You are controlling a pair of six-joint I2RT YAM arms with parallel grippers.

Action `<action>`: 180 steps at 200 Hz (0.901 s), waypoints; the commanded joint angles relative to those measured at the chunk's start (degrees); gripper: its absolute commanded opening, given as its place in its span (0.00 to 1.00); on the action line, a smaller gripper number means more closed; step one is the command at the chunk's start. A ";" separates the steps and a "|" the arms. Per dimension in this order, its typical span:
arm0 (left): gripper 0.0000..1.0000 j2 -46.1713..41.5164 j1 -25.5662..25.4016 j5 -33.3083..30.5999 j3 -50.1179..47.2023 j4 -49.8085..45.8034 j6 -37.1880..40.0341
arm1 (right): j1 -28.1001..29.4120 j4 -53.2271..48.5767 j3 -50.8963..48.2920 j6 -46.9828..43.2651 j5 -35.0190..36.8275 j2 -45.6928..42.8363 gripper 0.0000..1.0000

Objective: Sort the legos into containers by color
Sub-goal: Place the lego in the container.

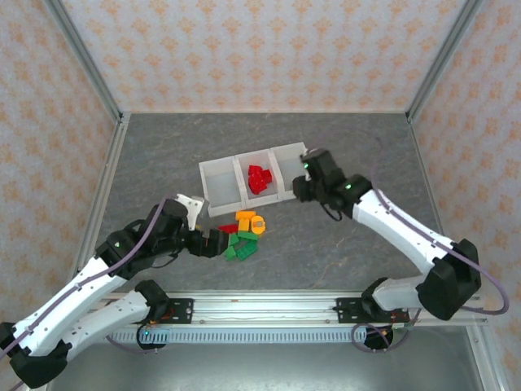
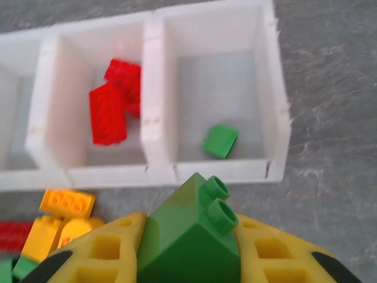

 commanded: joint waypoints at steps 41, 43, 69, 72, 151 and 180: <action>0.99 6.07 -0.83 1.60 2.68 6.38 0.94 | -7.43 0.31 20.02 -0.69 -12.43 23.23 0.23; 0.99 6.06 -0.80 1.65 2.70 6.57 0.88 | -7.41 0.16 20.53 -0.71 -12.66 23.85 0.23; 0.99 5.51 -0.96 1.62 2.28 9.32 -0.21 | -8.01 -1.96 27.75 -0.22 -13.61 31.26 0.25; 0.99 5.46 -0.96 1.70 2.08 9.83 -0.54 | -8.12 -2.08 28.38 -0.15 -13.97 31.84 0.26; 0.99 1.84 -1.14 0.20 -5.22 19.30 -4.11 | -9.00 -1.57 29.09 2.76 -16.39 35.06 0.77; 0.99 0.54 -1.14 -2.00 -6.36 18.52 -2.88 | -8.63 -2.26 26.48 3.90 -16.18 30.56 0.90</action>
